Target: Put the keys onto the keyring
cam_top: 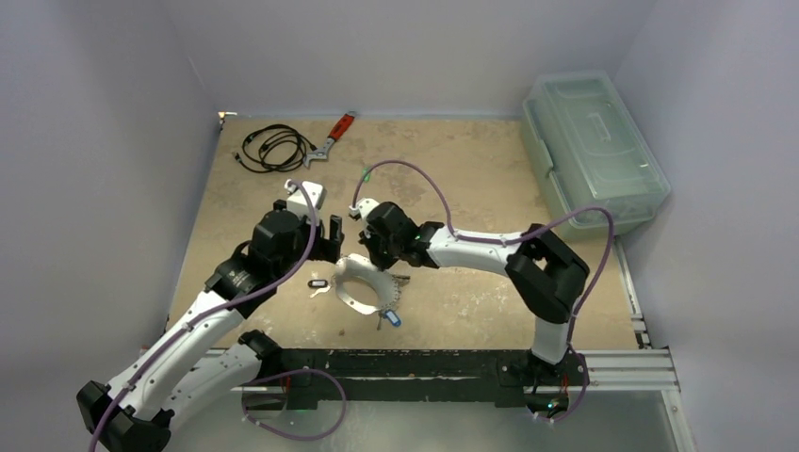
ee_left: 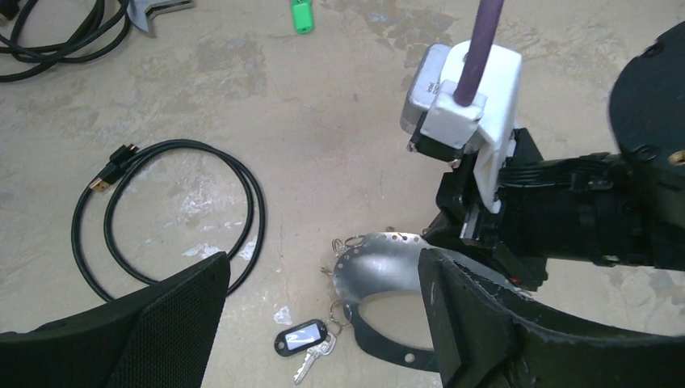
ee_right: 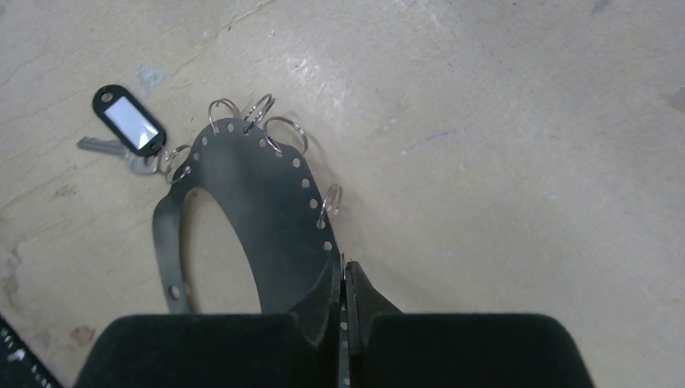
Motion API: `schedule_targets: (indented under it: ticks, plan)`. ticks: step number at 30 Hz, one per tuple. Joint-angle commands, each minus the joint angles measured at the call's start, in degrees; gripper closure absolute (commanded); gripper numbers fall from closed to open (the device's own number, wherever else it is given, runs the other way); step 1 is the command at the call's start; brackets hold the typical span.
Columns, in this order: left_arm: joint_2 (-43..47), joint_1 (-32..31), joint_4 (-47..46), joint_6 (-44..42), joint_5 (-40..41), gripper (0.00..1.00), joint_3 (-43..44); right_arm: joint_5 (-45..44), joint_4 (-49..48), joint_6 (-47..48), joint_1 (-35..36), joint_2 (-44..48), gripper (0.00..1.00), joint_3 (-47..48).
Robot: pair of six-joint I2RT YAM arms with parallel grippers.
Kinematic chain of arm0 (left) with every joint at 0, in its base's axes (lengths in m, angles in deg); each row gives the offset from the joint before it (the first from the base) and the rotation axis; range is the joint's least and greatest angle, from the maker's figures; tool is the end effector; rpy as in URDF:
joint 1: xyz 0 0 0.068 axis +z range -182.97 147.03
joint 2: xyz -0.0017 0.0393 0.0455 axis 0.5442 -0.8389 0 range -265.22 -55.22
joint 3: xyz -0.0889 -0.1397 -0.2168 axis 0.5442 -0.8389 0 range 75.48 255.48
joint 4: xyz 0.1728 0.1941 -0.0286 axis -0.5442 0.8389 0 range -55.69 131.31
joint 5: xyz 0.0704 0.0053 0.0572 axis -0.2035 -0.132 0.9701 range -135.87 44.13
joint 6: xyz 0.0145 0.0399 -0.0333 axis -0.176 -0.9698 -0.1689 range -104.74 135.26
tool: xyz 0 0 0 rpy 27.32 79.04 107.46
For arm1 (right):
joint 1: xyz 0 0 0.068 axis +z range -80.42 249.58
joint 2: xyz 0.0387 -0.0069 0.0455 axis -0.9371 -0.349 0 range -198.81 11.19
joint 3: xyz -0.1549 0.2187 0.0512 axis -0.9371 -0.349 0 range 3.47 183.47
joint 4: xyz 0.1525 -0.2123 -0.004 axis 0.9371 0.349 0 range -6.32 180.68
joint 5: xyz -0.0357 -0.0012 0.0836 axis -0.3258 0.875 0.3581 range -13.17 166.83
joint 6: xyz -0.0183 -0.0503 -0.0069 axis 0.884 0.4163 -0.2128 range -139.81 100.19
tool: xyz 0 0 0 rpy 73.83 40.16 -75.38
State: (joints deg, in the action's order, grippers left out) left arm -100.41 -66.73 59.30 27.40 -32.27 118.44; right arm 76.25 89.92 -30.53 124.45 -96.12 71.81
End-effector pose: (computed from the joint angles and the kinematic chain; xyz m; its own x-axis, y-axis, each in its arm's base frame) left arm 0.1523 -0.0917 0.3014 -0.4489 0.0541 -0.8919 0.2781 0.9571 -0.0819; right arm 0.2327 0.3301 0.1803 -0.5526 -0.4622 -0.6935 -0.7236 0.6790 0.1240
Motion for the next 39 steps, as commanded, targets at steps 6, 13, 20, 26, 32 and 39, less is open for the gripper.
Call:
schedule_targets:
  ticks: [6, 13, 20, 26, 32, 39]
  plan:
    - [4.7, 0.4, -3.0, -2.7, -11.0, 0.16, 2.1, 3.2, 17.3, 2.7, 0.3, 10.8, 1.00, 3.7]
    - [8.3, 0.5, -6.8, -4.2, -23.5, 0.20, 0.7, 7.9, 27.6, 5.8, 0.7, 15.9, 1.00, 7.0]
    - [10.3, 0.5, -9.3, -4.1, -25.9, 0.19, -0.6, 9.4, 33.9, 10.3, 0.8, 22.1, 1.00, 12.5]
    - [14.6, 0.5, -17.2, -1.7, -27.4, 0.17, -5.9, 17.1, 33.3, 17.3, 0.8, 23.2, 1.00, 13.0]
    - [17.3, 0.4, -23.7, -1.3, -32.0, 0.17, -10.5, 23.7, 34.0, 23.0, 0.8, 23.5, 1.00, 14.8]
    - [15.6, 0.5, -26.8, -0.5, -40.7, 0.22, -11.2, 29.0, 35.1, 26.0, 0.8, 23.9, 1.00, 19.1]
